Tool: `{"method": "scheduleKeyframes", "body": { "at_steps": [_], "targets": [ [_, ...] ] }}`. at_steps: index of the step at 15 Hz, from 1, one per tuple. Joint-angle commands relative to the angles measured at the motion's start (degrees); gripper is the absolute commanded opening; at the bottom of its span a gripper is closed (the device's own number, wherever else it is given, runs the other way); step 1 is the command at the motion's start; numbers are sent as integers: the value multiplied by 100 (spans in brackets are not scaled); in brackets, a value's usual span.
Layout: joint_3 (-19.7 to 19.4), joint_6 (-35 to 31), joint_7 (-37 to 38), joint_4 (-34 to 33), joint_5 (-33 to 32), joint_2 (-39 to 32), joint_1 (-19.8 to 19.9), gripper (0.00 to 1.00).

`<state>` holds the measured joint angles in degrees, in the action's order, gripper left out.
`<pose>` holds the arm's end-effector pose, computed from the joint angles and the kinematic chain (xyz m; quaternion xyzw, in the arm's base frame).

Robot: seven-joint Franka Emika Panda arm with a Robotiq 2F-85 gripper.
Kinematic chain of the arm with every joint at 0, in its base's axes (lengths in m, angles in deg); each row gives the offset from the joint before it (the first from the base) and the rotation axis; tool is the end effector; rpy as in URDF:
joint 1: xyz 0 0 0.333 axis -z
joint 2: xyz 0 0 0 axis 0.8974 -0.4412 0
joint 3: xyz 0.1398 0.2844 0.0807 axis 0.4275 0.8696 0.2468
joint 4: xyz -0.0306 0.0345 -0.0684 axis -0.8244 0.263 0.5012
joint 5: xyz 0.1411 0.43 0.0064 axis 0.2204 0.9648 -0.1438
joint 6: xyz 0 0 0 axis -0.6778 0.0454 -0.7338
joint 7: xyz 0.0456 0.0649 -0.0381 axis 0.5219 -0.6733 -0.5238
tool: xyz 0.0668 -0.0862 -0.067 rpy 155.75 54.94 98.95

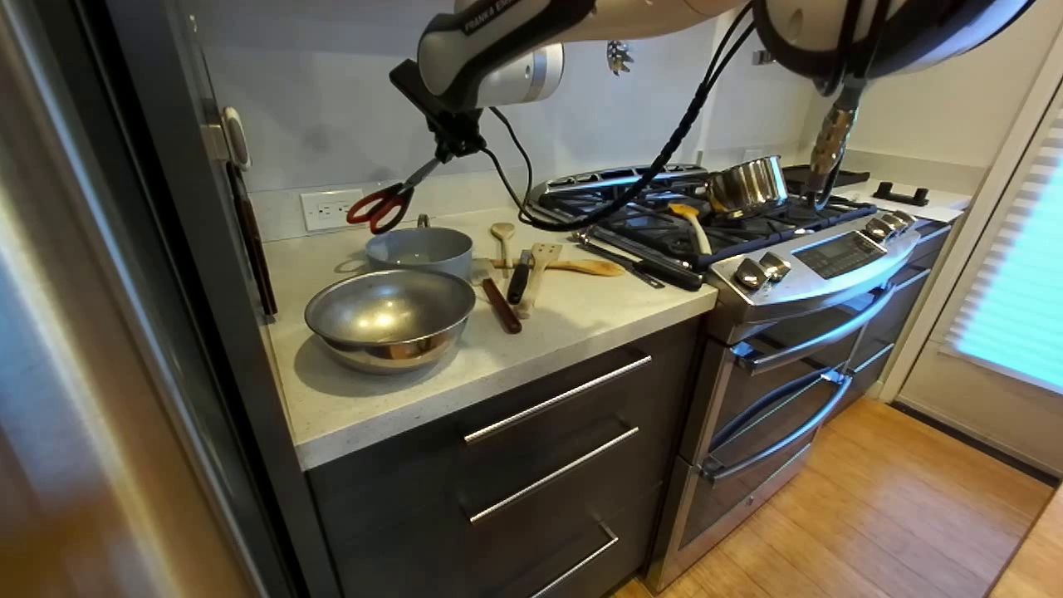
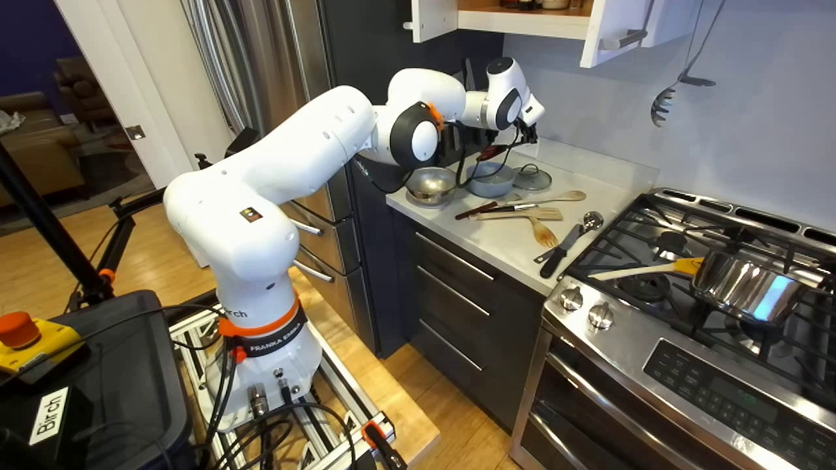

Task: Move the scissors to the silver bowl

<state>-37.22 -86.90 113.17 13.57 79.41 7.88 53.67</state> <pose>0.9262 0.1233 0.2904 -0.8055 0.4697 -0.3039 0.1956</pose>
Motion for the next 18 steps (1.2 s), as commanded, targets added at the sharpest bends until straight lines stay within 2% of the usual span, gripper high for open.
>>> {"method": "scheduleKeyframes", "body": {
  "at_steps": [1,3,5,6,8,9,11,12,18],
  "targets": [
    [947,-71,-1227,610,322,533,61,3],
    [1368,60,-1838,941,366,790,87,3],
    [1570,183,-2289,1487,279,1123,169,3],
    [1516,205,-2353,1789,214,1291,229,3],
    [1173,42,-2092,2260,111,1559,270,3],
    [1235,104,-2265,2496,160,1697,367,3],
    [1690,141,-3094,2965,372,1974,716,3],
    [1584,120,-3487,3181,709,2127,699,3],
    [1751,-23,-4813,4563,1511,3033,723,3]
  ]
}}
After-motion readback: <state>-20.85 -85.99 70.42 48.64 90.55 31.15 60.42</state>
